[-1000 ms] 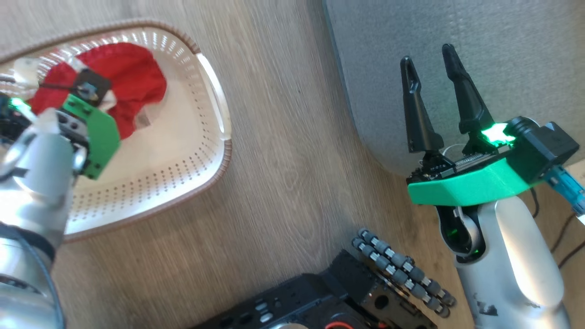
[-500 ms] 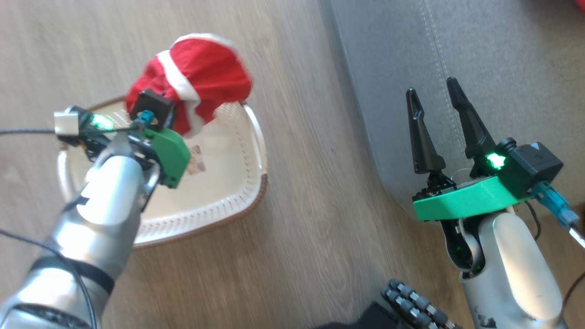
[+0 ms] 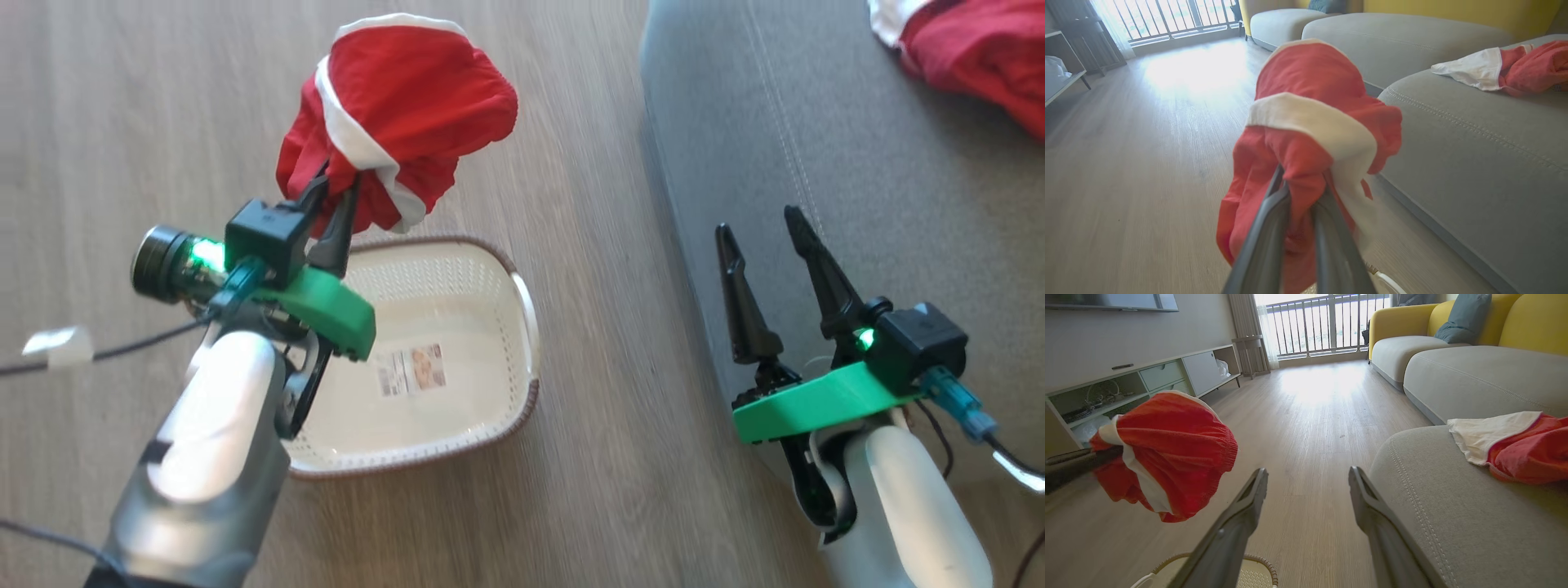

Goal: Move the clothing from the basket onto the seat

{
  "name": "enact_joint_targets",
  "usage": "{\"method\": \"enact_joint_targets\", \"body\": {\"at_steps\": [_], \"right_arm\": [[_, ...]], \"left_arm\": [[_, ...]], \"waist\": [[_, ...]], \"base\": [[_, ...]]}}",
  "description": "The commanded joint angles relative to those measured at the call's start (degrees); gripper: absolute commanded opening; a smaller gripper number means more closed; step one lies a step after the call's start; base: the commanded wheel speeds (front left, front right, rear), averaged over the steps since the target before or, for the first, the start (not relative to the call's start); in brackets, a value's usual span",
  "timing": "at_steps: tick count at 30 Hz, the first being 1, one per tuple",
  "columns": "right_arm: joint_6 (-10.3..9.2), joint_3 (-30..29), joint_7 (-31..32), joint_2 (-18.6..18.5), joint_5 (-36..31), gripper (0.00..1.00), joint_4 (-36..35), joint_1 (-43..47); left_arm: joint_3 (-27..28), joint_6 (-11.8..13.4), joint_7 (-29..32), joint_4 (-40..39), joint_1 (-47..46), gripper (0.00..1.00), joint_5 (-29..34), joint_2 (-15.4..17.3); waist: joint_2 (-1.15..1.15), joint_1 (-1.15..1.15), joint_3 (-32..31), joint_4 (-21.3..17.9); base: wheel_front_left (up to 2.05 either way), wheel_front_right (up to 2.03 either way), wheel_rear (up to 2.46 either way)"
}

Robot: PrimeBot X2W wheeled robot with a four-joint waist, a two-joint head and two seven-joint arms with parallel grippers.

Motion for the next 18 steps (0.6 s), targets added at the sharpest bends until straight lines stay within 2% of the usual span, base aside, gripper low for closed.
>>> {"method": "enact_joint_targets", "body": {"at_steps": [1,10,18], "right_arm": [[-0.01,1.43,-0.37,-0.21,-0.34,1.0,-1.62,0.43],[-0.01,2.19,-0.37,-0.21,0.34,1.0,-1.22,3.58],[-0.01,2.07,-0.37,-0.22,0.14,1.0,-0.56,7.01]], "left_arm": [[2.61,-0.06,-0.71,-2.8,-0.2,0.0,0.47,0.73],[9.87,-0.28,-0.72,-15.2,8.2,0.0,2.71,-1.64],[11.98,-1.06,-0.72,-21.48,15.24,0.0,4.07,-4.61]], "waist": [[-0.01,0.01,-2.76,1.46],[-0.01,0.01,-9.68,2.4],[-0.01,0.01,-14.69,3.42]], "base": [[0.0,0.0,0.0],[0.0,0.0,0.0],[0.0,0.0,0.0]]}}
